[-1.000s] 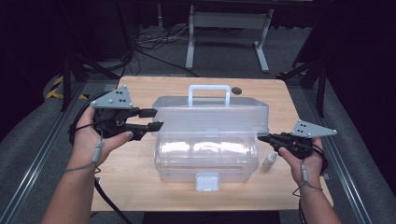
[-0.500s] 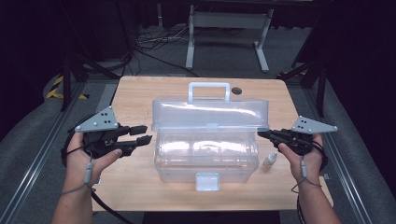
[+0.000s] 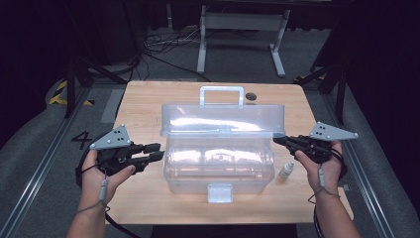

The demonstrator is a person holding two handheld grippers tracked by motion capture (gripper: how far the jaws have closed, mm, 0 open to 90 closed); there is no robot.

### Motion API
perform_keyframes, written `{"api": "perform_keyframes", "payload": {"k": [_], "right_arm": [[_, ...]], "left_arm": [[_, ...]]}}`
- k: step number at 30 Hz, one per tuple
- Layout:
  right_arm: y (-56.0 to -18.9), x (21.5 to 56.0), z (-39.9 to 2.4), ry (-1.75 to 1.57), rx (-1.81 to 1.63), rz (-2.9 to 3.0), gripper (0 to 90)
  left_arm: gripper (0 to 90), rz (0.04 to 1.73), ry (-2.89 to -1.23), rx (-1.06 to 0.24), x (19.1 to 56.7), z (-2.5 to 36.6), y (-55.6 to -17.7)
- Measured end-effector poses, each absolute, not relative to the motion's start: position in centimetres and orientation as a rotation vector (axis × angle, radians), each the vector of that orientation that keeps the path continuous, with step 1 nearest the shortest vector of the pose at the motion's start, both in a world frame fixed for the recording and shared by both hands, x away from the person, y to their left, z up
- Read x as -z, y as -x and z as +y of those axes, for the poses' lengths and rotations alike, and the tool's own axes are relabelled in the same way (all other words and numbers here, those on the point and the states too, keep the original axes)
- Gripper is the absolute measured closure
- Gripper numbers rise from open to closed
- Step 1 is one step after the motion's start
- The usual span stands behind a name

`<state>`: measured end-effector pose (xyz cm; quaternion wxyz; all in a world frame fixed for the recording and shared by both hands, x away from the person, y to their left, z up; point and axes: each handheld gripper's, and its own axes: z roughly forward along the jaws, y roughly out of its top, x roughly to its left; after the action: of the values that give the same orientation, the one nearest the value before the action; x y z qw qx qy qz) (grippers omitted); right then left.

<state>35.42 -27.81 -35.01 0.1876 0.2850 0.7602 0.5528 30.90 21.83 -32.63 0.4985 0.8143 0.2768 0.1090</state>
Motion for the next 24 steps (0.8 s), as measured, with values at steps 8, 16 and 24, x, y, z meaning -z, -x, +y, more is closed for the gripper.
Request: {"api": "perform_keyframes", "payload": {"k": [8,16,24], "right_arm": [[-35.3,35.1,-27.9,-0.801,-1.563,2.131,90.0],[-35.3,35.1,-27.9,-0.798,-1.564,2.130,90.0],[-35.3,35.1,-27.9,-0.804,-1.564,2.125,90.0]], "left_arm": [[81.0,0.691,-1.969,-0.249,34.7,20.8,-31.2],[89.7,0.696,-1.926,-0.233,35.5,19.5,-31.7],[89.7,0.712,-1.885,-0.267,35.7,18.2,-33.0]]}}
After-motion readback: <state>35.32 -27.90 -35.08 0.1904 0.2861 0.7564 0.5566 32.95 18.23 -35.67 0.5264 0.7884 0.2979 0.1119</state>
